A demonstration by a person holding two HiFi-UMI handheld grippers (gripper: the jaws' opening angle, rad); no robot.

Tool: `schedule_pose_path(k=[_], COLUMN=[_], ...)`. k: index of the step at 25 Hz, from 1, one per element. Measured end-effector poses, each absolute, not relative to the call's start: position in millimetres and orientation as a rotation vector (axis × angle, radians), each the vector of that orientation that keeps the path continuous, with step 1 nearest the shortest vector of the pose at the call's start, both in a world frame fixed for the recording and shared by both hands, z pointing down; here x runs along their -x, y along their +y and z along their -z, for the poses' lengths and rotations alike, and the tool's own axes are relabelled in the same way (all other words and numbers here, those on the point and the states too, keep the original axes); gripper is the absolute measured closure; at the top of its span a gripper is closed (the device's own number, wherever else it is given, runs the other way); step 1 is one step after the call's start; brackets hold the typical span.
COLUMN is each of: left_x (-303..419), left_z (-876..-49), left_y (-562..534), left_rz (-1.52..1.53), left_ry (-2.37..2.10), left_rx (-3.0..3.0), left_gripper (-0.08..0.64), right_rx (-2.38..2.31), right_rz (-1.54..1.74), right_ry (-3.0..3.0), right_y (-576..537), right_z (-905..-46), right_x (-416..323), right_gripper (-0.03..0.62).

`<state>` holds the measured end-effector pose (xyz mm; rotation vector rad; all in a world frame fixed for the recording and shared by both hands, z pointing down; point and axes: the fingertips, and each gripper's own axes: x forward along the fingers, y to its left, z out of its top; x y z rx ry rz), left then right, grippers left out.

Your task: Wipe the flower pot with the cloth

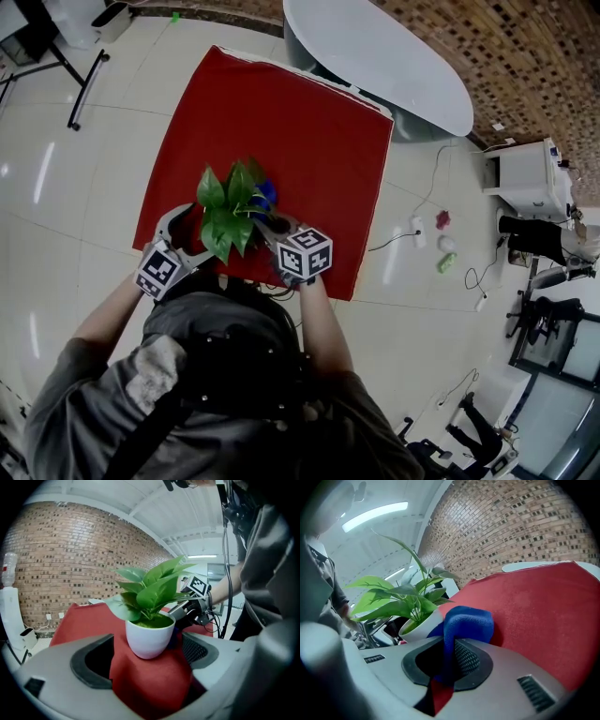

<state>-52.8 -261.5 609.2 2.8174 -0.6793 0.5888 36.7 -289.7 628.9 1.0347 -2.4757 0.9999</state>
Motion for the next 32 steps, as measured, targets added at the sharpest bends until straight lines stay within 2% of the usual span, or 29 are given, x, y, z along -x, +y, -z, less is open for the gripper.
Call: schedule_pose_path(k=[14,23,32], left_x=[28,23,23], left_z=[-596,-599,-601], left_y=[-258,-259,-266], left_rz=[-0.534,-0.529,-0.513], left_ry=[-0.938,-0.803,-0.632], left_rx=[-2.814,-2.894,-2.928], left_gripper=[0.106,0.107,0.108], right_rx=[-0.985,-1.119,-0.894], right_rz=[-0.993,-1.089,-1.082], right_ry=[-2.488,-2.553,-2.598], right_y=[-237,-265,-300], right_z=[-622,-597,-605], right_x=[-22,-63,-32], right_gripper=[0.535,0.535,0.535])
